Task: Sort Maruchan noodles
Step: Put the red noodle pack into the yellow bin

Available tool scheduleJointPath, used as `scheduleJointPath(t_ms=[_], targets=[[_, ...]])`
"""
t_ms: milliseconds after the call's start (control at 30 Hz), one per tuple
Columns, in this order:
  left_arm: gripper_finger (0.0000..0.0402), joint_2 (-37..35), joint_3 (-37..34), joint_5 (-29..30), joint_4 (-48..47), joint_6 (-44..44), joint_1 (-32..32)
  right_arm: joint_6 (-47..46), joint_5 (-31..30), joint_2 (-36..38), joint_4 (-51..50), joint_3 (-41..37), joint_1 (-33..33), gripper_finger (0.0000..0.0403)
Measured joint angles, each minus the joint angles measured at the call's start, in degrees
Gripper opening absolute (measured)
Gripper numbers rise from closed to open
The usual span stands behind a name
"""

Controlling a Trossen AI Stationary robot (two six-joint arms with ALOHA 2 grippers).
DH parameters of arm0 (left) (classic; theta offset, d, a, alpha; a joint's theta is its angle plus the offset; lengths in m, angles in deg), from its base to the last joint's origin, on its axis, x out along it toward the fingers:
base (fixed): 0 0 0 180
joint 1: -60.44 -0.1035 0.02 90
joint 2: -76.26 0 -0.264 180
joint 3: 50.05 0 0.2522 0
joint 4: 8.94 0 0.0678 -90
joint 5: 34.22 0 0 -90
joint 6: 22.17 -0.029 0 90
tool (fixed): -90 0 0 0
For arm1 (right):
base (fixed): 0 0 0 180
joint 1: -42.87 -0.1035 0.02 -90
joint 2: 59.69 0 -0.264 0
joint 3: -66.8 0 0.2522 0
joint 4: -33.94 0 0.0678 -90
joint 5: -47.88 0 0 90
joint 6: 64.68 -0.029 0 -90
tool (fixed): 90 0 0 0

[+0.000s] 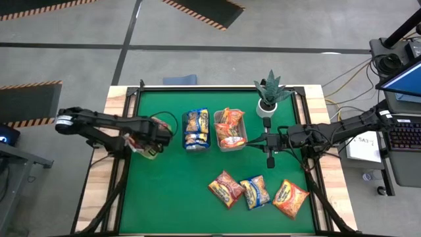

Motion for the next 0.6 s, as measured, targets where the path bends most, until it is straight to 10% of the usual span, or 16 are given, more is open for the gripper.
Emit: scheduleJointPath(t_ms=[600], targets=[[0.0089, 0.0, -0.5, -2.2, 3.2, -2.4, -3.4, 0.0, 0.0, 0.0, -0.2, 0.0, 0.0, 0.0009]])
